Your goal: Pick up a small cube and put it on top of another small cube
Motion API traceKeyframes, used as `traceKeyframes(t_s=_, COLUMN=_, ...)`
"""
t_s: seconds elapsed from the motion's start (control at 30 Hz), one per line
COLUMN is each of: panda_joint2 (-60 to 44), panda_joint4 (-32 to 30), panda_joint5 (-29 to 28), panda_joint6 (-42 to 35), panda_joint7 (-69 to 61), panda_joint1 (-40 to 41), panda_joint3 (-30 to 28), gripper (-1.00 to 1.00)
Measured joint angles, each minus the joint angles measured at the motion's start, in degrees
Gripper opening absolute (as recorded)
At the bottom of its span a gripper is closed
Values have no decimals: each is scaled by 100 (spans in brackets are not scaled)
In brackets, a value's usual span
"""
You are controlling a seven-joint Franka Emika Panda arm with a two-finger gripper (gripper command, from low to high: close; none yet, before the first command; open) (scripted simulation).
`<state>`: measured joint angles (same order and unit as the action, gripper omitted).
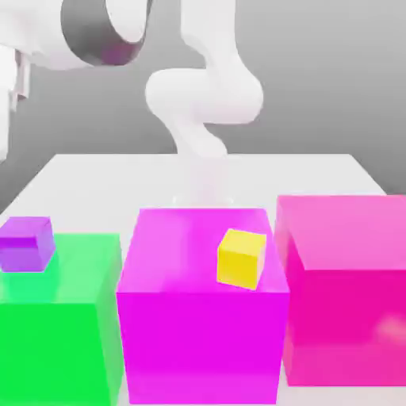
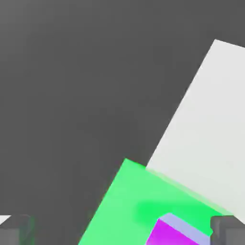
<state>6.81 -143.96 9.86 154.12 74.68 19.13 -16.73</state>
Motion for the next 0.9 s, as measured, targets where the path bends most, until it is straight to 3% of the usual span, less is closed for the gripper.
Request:
traceKeyframes(t_s=0.23, panda_joint2=-1294, panda_joint4=-1072, panda_joint5=-196, panda_joint6=717, panda_joint7=919, panda_joint1=815, panda_joint3=-390, gripper=0)
traceKeyframes(t_s=0.4, panda_joint2=-2308, panda_joint4=-945, panda_joint5=701, panda_joint6=1484, panda_joint7=281, panda_joint1=1511, panda_joint3=501, gripper=0)
traceKeyframes(t_s=0.43, panda_joint2=-2459, panda_joint4=-913, panda_joint5=822, panda_joint6=1605, panda_joint7=187, panda_joint1=1639, panda_joint3=656, gripper=-100)
traceKeyframes(t_s=0.67, panda_joint2=-2471, panda_joint4=-912, panda_joint5=812, panda_joint6=1623, panda_joint7=198, panda_joint1=1663, panda_joint3=680, gripper=-100)
traceKeyframes(t_s=0.9, panda_joint2=-1248, panda_joint4=-1031, panda_joint5=-371, panda_joint6=724, panda_joint7=1094, panda_joint1=1298, panda_joint3=-76, gripper=-100)
